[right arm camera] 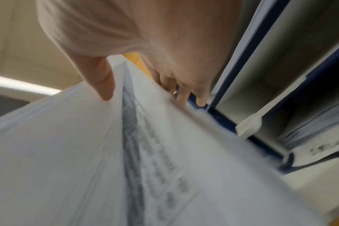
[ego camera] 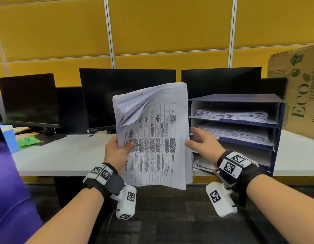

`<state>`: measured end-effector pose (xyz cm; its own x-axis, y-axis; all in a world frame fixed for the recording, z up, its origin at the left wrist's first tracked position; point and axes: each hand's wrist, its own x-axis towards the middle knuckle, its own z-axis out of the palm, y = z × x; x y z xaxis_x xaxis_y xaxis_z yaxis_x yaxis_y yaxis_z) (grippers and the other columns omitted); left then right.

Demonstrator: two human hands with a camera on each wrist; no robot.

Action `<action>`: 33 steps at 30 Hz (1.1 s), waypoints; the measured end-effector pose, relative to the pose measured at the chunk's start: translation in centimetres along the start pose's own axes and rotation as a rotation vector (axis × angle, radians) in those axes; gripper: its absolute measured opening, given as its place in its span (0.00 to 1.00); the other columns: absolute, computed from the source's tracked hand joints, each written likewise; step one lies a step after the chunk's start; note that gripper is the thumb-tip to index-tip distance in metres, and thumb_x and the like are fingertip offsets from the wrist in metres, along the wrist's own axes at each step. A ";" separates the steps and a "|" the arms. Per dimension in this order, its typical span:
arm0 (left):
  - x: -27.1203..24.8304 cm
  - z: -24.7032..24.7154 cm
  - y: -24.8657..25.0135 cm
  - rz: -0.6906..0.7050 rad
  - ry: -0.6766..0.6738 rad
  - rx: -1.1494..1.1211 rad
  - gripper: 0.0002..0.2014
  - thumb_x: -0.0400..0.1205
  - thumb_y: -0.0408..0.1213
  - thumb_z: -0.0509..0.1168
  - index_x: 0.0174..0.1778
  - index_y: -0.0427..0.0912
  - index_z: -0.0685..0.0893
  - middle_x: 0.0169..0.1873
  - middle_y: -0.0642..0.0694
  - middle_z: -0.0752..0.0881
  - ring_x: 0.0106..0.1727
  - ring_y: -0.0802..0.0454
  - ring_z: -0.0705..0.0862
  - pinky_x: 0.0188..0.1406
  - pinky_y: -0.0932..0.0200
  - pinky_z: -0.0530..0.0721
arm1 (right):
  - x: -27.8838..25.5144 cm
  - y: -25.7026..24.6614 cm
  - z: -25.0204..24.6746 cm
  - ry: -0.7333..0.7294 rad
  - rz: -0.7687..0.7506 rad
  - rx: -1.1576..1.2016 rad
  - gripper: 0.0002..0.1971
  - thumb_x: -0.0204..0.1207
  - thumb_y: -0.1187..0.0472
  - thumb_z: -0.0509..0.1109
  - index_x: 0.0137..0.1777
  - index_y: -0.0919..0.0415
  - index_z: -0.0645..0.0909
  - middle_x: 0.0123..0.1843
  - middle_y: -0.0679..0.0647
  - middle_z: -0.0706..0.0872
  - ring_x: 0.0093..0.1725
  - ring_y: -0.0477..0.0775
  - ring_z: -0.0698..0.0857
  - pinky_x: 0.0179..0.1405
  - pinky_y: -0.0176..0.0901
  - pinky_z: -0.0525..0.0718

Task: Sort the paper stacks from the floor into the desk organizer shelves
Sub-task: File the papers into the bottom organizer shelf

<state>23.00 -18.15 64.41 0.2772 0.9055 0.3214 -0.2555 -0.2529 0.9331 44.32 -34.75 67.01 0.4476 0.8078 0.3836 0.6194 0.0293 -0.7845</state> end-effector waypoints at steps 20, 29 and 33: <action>7.0 1.5 -1.6 0.188 0.264 0.174 0.10 0.82 0.30 0.67 0.52 0.48 0.76 0.43 0.53 0.83 0.45 0.52 0.82 0.50 0.56 0.76 | 9.9 -3.5 9.6 0.368 -0.101 0.239 0.19 0.80 0.71 0.63 0.68 0.57 0.70 0.56 0.48 0.79 0.54 0.48 0.79 0.54 0.37 0.77; 9.0 1.1 -4.6 0.081 0.158 0.156 0.22 0.79 0.46 0.71 0.62 0.49 0.67 0.51 0.54 0.80 0.48 0.60 0.82 0.43 0.63 0.79 | 11.0 2.1 12.2 0.210 -0.005 0.171 0.22 0.81 0.70 0.63 0.71 0.59 0.62 0.58 0.47 0.76 0.58 0.46 0.76 0.62 0.39 0.74; 10.3 0.8 -2.9 0.216 0.295 0.071 0.19 0.76 0.51 0.73 0.56 0.49 0.76 0.47 0.52 0.84 0.47 0.56 0.84 0.46 0.58 0.80 | 11.0 2.2 12.3 0.210 0.009 0.208 0.22 0.79 0.69 0.66 0.69 0.57 0.64 0.59 0.47 0.77 0.60 0.48 0.77 0.68 0.46 0.75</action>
<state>27.37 -8.41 65.15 -0.0574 0.8854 0.4613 -0.2113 -0.4624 0.8611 42.65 -18.54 63.48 0.5896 0.6698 0.4515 0.4787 0.1604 -0.8632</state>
